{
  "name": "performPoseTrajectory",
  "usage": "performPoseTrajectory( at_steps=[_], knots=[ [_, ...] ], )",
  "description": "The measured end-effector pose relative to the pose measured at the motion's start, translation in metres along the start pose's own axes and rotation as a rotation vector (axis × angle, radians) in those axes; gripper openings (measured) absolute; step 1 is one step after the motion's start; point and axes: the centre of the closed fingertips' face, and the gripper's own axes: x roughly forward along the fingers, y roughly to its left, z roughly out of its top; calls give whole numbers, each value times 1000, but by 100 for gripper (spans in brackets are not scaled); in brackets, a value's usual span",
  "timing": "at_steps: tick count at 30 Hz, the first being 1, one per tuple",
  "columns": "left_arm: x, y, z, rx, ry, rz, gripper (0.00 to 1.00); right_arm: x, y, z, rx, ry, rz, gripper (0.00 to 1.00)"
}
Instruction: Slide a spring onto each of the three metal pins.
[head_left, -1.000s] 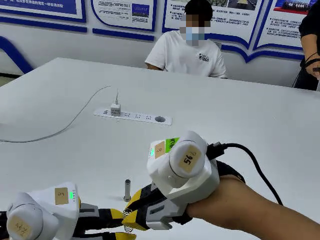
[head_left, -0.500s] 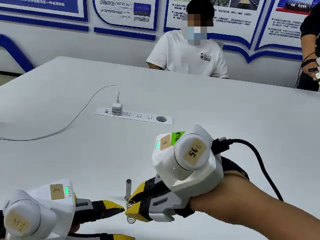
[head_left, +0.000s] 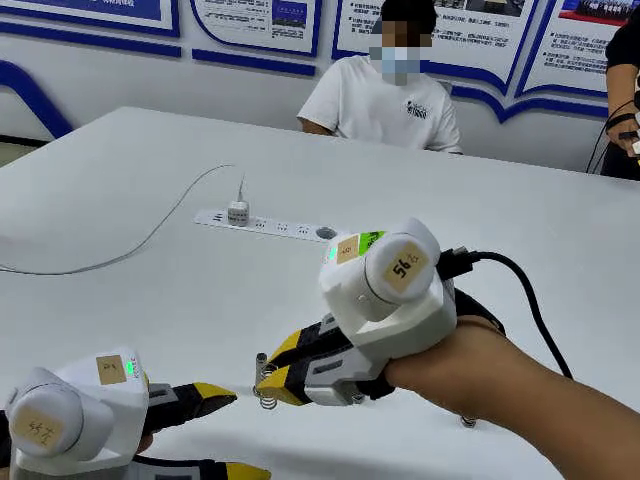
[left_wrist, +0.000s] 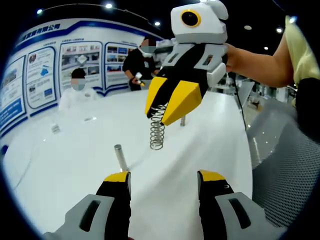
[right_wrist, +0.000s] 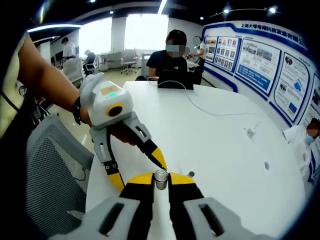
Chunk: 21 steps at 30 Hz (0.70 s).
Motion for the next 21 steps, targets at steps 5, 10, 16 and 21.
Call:
performPoseTrajectory(
  at_steps=[5, 10, 16, 21],
  knots=[
    [1, 1, -2, -6, 3, 1, 56, 1, -12, 3, 10, -10, -23, 12],
    [0, 2, -2, -11, 2, 2, 56, 4, -28, 7, 35, -24, -51, 12],
    [0, 3, -4, -21, 3, 3, 57, 9, -42, 13, 57, -37, -67, 12],
    [0, 3, -5, -25, 1, 4, 57, 16, -49, 12, 66, -30, -74, 12]
  ],
)
